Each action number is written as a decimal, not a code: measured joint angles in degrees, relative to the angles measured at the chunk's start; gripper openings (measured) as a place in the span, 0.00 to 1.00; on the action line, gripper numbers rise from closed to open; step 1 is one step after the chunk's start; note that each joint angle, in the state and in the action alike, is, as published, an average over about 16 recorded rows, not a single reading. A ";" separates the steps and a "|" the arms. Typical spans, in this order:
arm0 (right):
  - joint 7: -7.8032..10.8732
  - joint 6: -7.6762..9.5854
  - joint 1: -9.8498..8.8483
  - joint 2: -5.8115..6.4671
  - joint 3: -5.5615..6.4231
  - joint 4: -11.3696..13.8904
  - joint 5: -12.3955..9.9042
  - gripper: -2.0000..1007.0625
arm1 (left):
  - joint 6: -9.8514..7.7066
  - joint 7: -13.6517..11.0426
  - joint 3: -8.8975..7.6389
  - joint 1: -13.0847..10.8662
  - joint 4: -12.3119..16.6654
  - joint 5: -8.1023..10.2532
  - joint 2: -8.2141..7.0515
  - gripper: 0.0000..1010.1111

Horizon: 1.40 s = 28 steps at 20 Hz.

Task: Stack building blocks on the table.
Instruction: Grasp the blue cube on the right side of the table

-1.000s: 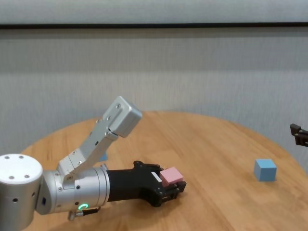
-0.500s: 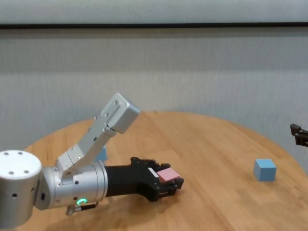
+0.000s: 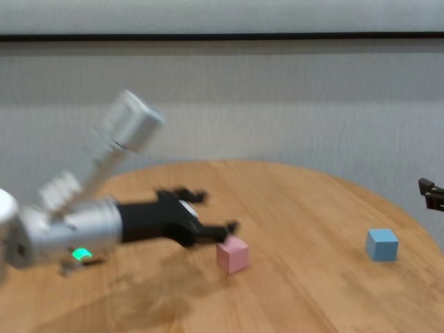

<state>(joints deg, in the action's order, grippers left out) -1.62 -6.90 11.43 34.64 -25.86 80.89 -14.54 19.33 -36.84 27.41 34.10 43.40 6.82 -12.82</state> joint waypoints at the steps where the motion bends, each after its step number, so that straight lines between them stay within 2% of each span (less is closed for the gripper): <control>1: 0.00 0.00 0.00 0.00 0.00 0.00 0.00 1.00 | -0.72 0.44 -0.48 -0.93 2.28 0.21 -1.12 0.86; 7: 0.00 0.00 0.00 0.00 0.00 0.00 0.00 1.00 | -4.33 2.92 -3.62 -6.96 15.19 1.79 -8.08 0.96; 10: 0.00 0.00 0.00 0.00 0.00 0.00 0.00 1.00 | -5.26 3.58 -4.88 -9.57 19.58 2.46 -10.91 0.99; 13: 0.00 0.00 0.00 0.00 0.00 0.00 0.00 1.00 | -5.65 3.80 -5.79 -11.61 22.27 3.03 -12.93 0.99; 18: 0.58 0.13 0.16 -0.02 0.07 -0.06 -0.14 1.00 | -5.60 3.73 -6.49 -13.56 23.99 3.65 -14.52 0.99; 23: 2.16 0.62 0.74 -0.43 0.74 -0.53 -1.32 1.00 | -5.40 3.47 -6.50 -14.12 24.20 3.79 -14.91 0.99; 28: 4.50 1.97 1.58 -1.26 1.75 -1.35 -3.25 1.00 | -5.35 3.57 -6.45 -14.07 24.09 3.79 -14.85 0.99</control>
<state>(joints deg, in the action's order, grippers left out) 2.88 -4.93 13.01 33.39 -24.11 79.54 -17.80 13.98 -33.28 20.96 20.03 67.49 10.61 -27.67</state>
